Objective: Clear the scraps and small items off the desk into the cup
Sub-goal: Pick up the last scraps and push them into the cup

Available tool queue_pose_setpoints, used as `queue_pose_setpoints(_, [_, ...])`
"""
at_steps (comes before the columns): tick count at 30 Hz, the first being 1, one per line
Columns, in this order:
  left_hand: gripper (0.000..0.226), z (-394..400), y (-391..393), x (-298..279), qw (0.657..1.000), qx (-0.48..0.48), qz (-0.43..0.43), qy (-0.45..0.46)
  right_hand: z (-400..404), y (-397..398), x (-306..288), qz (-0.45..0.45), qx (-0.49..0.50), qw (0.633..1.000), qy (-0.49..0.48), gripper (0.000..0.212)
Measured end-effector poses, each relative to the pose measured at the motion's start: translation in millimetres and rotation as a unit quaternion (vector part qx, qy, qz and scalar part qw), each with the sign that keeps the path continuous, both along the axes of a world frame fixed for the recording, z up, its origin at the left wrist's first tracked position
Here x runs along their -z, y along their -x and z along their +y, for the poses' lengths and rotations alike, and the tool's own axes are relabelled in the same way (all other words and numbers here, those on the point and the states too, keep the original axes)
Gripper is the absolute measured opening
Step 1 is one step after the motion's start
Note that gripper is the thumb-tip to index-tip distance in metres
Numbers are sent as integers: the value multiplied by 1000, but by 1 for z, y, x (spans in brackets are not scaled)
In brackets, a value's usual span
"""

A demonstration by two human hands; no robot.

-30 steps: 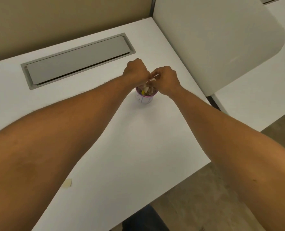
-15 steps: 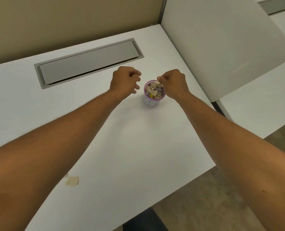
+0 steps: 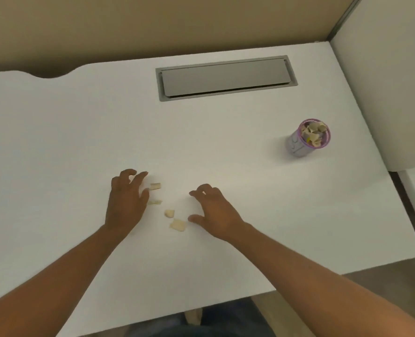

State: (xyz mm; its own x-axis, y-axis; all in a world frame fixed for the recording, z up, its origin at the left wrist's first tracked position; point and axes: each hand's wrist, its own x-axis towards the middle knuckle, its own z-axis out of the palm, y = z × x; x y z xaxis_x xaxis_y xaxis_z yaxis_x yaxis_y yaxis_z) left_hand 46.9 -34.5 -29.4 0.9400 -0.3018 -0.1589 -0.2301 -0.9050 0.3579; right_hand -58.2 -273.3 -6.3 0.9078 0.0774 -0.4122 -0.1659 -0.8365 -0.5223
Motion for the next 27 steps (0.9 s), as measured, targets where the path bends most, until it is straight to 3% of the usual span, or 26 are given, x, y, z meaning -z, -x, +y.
queue_pose_setpoints(2, [50,23,1,6,999,26,23,-41,27,-4,15,14,-22,1000,-4,82])
queue_pose_setpoints(4, [50,37,1,11,995,78,28,-52,46,-8,27,-19,-100,994,28,87])
queue_pose_setpoints(7, [51,45,2,14,986,161,2,-50,63,-12,40,-73,-225,966,100,76])
queue_pose_setpoints(9, [55,42,0,14,981,187,-10,-47,67,-13,42,-85,-251,957,115,65])
queue_pose_setpoints(15, [53,22,-6,9,948,274,3,-159,66,9,40,-178,-225,951,113,31])
queue_pose_setpoints(18, [42,22,-5,5,954,263,24,-144,65,20,35,-173,-173,964,102,14])
queue_pose_setpoints(21, [23,29,-6,5,958,254,31,-129,68,21,31,-94,-126,985,74,23])
queue_pose_setpoints(23, [19,35,-7,5,961,249,39,-115,70,16,26,-89,-74,992,57,24])
queue_pose_setpoints(27, [17,54,-7,6,984,172,32,31,71,5,21,-81,-48,995,17,44])
